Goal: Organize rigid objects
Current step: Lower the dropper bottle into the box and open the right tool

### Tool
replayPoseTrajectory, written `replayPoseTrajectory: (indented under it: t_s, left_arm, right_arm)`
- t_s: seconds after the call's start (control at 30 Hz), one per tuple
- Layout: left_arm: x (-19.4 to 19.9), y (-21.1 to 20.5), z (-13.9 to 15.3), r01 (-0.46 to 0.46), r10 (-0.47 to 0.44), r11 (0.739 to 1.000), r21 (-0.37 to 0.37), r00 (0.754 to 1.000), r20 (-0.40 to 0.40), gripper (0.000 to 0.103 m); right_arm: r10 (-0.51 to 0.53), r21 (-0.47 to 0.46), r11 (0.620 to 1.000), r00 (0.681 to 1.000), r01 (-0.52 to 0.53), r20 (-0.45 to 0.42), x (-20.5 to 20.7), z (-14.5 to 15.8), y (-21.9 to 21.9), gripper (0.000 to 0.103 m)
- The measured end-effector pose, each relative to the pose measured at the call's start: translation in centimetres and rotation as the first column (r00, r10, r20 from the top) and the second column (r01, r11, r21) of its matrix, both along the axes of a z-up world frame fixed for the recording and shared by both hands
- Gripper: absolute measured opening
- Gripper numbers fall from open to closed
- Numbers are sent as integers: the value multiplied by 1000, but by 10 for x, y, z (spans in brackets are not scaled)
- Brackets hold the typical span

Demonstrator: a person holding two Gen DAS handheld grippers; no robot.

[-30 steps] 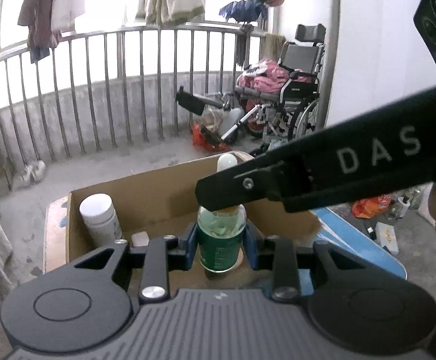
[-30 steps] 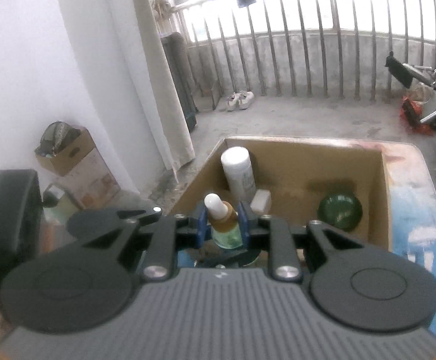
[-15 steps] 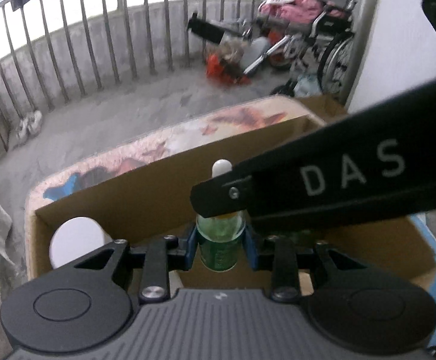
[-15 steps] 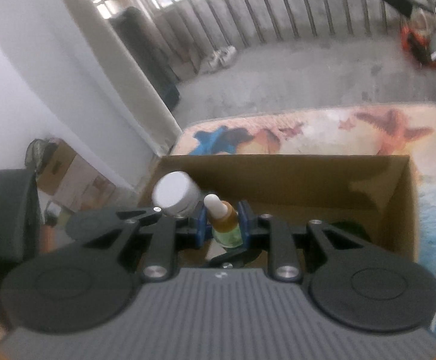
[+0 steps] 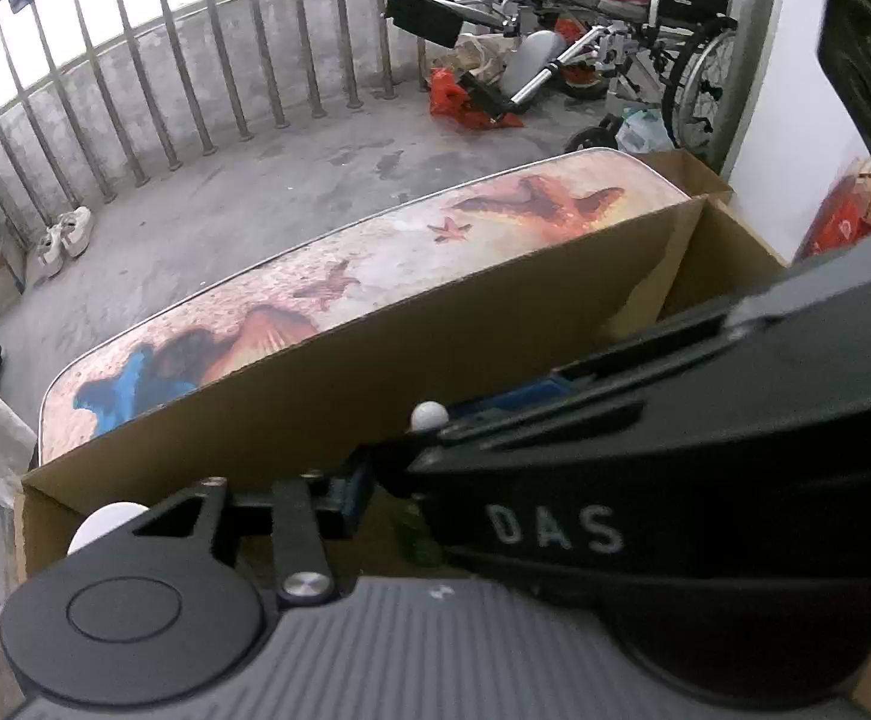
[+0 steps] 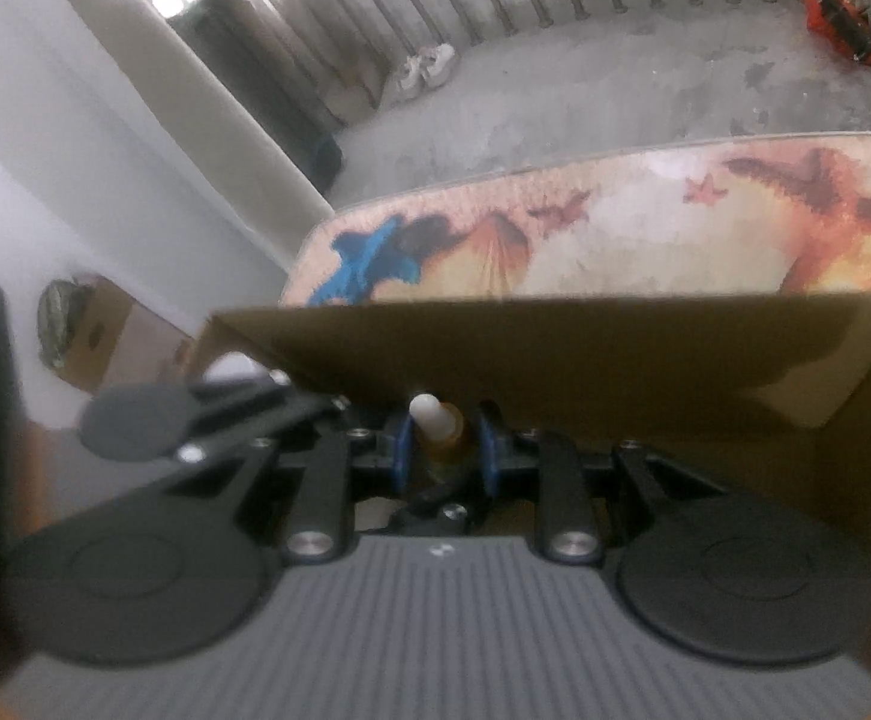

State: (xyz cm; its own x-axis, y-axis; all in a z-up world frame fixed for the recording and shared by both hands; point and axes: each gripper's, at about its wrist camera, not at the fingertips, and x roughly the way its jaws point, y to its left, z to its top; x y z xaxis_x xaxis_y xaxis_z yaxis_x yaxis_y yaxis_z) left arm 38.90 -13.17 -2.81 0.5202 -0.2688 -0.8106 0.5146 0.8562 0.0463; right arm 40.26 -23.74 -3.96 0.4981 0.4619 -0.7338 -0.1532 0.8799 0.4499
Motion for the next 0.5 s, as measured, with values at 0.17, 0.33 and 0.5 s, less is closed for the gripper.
replayPoseTrajectory:
  t_s: [0.17,0.33,0.5]
  left_arm:
    - [-3,0,8,-2,2,1000,-21,1000,18,64]
    - [-20,7,28,1,2,999,-36,998,60,70]
    - [-50,19,55,0,6,998,-62,995,103,75]
  right_arm:
    - [8,-9,1000,1000,-8,0,0,5,1,23]
    - [-14,10,1000,1000,14,4,-5,18,-3,34]
    - [-49,45,998,998,47,39,-32,45,-15,35]
